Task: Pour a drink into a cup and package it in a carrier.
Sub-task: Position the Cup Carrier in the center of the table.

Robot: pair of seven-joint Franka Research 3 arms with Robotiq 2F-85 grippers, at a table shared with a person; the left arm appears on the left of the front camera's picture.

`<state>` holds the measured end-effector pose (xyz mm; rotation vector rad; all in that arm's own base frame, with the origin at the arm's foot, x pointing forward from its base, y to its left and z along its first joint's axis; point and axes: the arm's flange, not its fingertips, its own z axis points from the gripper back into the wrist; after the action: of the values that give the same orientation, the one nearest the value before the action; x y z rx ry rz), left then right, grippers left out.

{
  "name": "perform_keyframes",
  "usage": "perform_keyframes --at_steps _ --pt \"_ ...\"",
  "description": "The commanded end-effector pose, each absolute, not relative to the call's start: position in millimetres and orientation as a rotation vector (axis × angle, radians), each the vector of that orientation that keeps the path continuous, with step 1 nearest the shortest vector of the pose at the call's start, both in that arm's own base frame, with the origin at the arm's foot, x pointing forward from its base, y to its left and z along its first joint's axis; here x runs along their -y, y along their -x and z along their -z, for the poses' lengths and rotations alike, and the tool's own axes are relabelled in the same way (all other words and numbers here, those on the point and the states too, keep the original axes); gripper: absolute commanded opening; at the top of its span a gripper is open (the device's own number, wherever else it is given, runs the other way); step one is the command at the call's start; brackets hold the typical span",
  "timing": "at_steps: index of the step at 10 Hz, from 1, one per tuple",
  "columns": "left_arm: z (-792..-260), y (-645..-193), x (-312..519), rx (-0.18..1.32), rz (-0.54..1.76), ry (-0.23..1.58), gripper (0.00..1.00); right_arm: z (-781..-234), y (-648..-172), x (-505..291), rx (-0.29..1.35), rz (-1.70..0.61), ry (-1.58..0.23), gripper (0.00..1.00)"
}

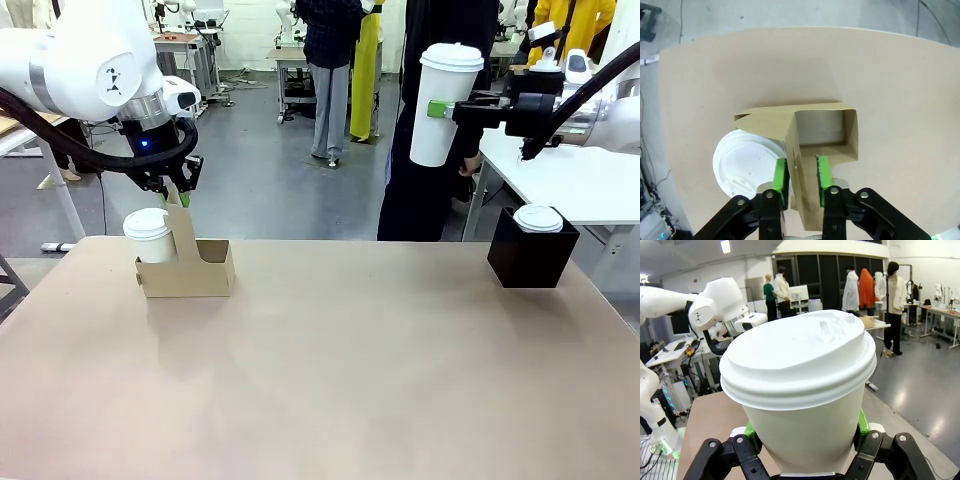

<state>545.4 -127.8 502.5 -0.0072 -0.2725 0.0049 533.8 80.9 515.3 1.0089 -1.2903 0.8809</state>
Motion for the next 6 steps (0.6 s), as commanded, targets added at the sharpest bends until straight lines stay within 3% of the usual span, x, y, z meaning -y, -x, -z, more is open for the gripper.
perform_keyframes --at_steps 1,4,5,6 --pt "-504.3 -551.8 125.9 0.285 -0.020 -0.017 0.00 -520.5 -533.5 -81.9 1.297 -0.871 -1.018 0.80" --pt "-501.8 -549.7 127.6 0.280 -0.062 -0.038 0.00 -520.5 -533.5 -81.9 1.297 -0.871 -1.018 0.80" --pt "-499.0 -548.2 130.2 0.171 0.028 0.042 0.00 -520.5 -533.5 -81.9 1.297 -0.871 -1.018 0.80" --pt "-502.6 -546.4 125.1 0.274 -0.018 0.003 0.00 -520.5 -533.5 -81.9 1.297 -0.871 -1.018 0.80"
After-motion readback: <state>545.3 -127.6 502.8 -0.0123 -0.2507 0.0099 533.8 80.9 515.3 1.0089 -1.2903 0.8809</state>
